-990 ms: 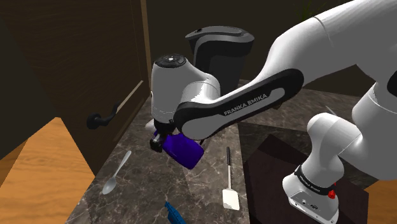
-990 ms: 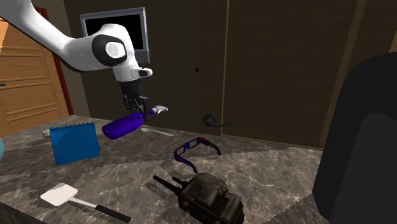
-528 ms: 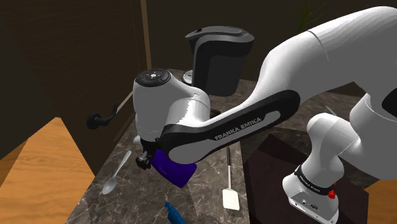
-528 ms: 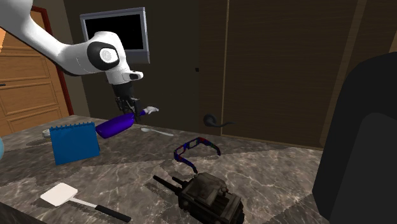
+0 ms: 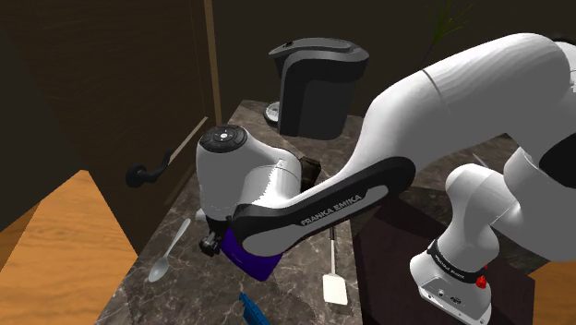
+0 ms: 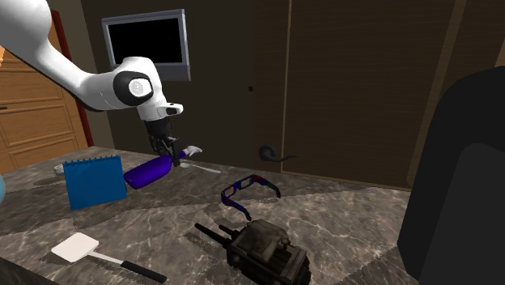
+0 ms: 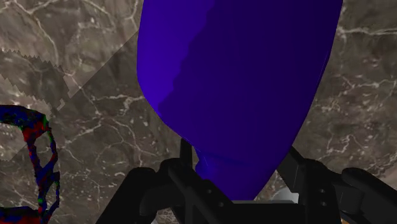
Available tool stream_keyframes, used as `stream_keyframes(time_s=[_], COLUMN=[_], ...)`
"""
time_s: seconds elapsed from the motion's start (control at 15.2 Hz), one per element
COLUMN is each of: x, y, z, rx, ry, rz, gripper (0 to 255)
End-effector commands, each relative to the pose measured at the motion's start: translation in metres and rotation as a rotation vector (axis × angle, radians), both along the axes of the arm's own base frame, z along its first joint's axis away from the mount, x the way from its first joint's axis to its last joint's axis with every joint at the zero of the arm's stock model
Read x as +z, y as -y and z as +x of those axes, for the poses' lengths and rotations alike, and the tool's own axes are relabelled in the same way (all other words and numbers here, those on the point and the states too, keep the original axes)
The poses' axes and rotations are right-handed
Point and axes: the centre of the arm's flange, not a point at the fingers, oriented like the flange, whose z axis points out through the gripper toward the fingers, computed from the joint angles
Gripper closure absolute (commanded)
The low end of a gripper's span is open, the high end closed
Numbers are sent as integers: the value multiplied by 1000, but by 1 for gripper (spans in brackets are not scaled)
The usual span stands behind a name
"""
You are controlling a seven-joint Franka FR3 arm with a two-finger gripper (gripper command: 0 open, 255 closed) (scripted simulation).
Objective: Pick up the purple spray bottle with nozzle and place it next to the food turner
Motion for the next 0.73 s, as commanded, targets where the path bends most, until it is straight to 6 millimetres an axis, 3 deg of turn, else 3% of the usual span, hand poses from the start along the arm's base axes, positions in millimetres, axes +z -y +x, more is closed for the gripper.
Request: stream_keyframes(time_s=[0.0,0.66], x=[-10,-63], y=[-1,-1], z=[0,0], rx=[0,0], ry=[0,0], rz=[0,0], gripper=[255,255])
